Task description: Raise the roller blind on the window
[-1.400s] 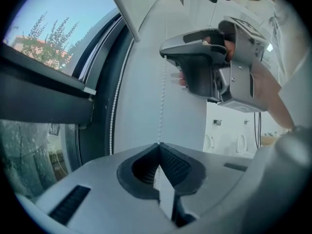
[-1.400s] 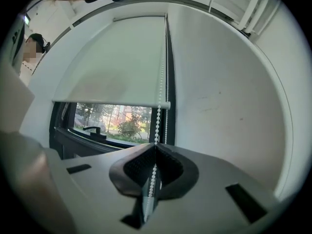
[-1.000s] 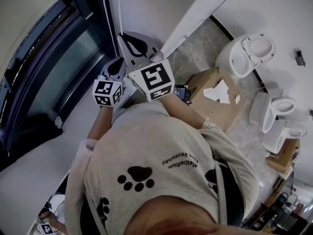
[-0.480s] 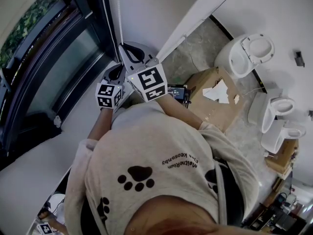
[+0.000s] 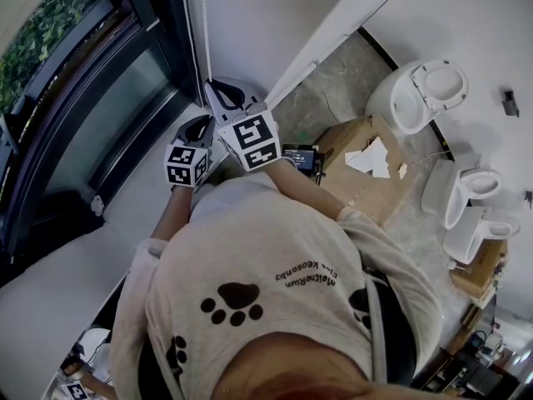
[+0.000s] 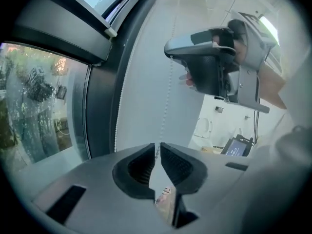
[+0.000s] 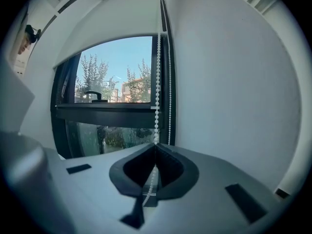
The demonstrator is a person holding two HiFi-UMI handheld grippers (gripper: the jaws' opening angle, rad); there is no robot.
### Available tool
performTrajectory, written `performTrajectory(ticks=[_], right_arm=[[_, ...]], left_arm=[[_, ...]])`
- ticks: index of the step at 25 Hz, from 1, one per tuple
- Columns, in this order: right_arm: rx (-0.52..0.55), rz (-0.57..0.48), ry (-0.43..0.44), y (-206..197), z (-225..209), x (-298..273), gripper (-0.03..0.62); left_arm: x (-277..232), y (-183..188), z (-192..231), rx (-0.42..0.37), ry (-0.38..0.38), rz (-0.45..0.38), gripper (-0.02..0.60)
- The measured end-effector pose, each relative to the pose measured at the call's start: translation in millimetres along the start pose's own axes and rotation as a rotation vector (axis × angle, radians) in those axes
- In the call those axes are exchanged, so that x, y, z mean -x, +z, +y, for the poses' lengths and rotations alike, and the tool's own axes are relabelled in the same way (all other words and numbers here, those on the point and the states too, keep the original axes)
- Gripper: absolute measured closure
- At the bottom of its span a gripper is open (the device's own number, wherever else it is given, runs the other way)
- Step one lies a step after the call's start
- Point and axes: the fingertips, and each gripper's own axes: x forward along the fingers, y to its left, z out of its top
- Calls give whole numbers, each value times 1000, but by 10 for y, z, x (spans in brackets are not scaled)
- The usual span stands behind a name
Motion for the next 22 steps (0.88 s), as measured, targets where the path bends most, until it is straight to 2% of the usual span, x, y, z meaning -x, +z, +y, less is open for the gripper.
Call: performTrajectory(ticks=[1,2,3,8,14,18,22], right_arm=[[-1,-1,0,2,-4,-7,585],[-2,-4,1,7,-6,-10,585],[-1,-6,2,12,-6,-11,585],[5,-16,2,9,-2,-17,585],[-1,-24,-5,4,-45,-31,585],[-3,-21,2,2,-31,-38,585],[-5,-23,9,39,3,-60,585]], left_arm=[[12,36,-9,5,-6,-8,528],[28,82,-24,9,-13,-18,465],[48,136,-43,9,-19,-30,459],[233,474,-104,-5,-32,-104,459],[596,1159,-79,-22,-5,-212,460],[807,1712,-156,-62,-25,-278,463],[927,2192,-291,-123,-57,-311,476]])
